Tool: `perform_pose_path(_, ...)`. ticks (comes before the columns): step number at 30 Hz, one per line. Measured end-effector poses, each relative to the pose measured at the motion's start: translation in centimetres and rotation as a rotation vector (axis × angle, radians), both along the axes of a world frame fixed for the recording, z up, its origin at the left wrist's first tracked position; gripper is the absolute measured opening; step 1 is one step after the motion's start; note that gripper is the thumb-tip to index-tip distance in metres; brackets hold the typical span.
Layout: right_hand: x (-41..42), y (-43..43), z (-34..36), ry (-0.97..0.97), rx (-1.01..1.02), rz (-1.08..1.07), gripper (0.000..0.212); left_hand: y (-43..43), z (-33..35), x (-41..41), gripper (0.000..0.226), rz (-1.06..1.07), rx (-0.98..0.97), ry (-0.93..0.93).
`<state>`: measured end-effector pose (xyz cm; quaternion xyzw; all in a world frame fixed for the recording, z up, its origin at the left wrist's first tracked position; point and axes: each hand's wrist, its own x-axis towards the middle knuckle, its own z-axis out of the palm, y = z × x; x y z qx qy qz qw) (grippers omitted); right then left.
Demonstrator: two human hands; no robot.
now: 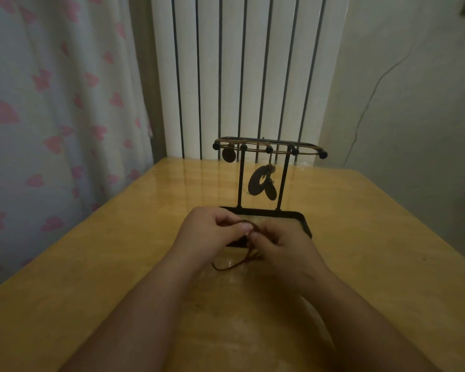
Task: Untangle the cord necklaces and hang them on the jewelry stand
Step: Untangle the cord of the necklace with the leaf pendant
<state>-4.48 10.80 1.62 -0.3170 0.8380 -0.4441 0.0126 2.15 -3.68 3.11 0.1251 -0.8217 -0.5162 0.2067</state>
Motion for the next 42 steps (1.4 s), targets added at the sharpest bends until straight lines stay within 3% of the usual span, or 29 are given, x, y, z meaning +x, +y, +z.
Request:
perform_pose_path(3, 0.1, 0.7, 1.0, -0.176, -0.319, -0.075, 0.021, -0.2, -0.1, -0.2, 0.006, 0.007, -0.015, -0.063)
perform_pose_path(5, 0.1, 1.1, 1.7, -0.234, -0.476, -0.142, 0.025, -0.2, -0.3, -0.4, 0.008, 0.054, -0.127, -0.120)
perform_pose_path(8, -0.1, 1.6, 2.1, -0.150, -0.576, -0.284, 0.026, -0.3, -0.6, -0.6, 0.009, 0.144, -0.221, -0.150)
perform_pose_path(13, -0.5, 2.3, 2.7, -0.122, -0.812, -0.498, 0.021, -1.1, -0.8, -0.5, 0.011, 0.239, -0.182, -0.148)
perform_pose_path(16, -0.8, 2.3, 2.4, -0.124, -0.783, -0.517, 0.021, -1.4, -0.8, -0.5, 0.012, 0.275, -0.093, -0.083)
perform_pose_path(18, -0.8, 2.1, 2.2, -0.124, -0.696, -0.462, 0.020, -1.6, -0.6, -0.6, 0.012, 0.232, 0.131, 0.013)
perform_pose_path(20, -0.8, 1.8, 1.9, -0.130, -0.526, -0.369, 0.019, -1.4, -0.1, -0.5, 0.013, 0.132, 0.382, 0.103)
perform_pose_path(23, -0.9, 1.1, 1.0, -0.142, -0.186, -0.277, 0.017, -0.8, 0.5, -0.3, 0.013, 0.029, 0.511, 0.145)
perform_pose_path(26, -1.0, 0.8, 0.3, -0.126, 0.067, -0.277, 0.014, -0.7, 0.6, -0.1, 0.011, 0.006, 0.462, 0.099)
perform_pose_path(30, -1.3, 0.8, 0.4, -0.071, 0.144, -0.368, 0.018, -0.3, 0.6, 0.2, 0.012, 0.096, 0.224, 0.042)
perform_pose_path(33, -1.2, 1.2, 0.6, -0.067, 0.095, -0.394, 0.019, -0.2, 0.4, 0.3, 0.018, 0.185, 0.032, -0.016)
perform_pose_path(38, -0.9, 1.9, 1.5, -0.192, -0.263, -0.518, 0.024, -0.1, 0.1, 0.2, 0.009, 0.317, -0.276, -0.141)
perform_pose_path(40, -0.8, 1.7, 1.7, -0.220, -0.277, -0.544, 0.029, -0.1, 0.0, -0.1, 0.005, 0.300, -0.254, -0.124)
perform_pose_path(42, -0.7, 1.5, 1.5, -0.232, -0.252, -0.526, 0.033, -0.4, -0.1, -0.4, 0.010, 0.249, -0.092, -0.073)
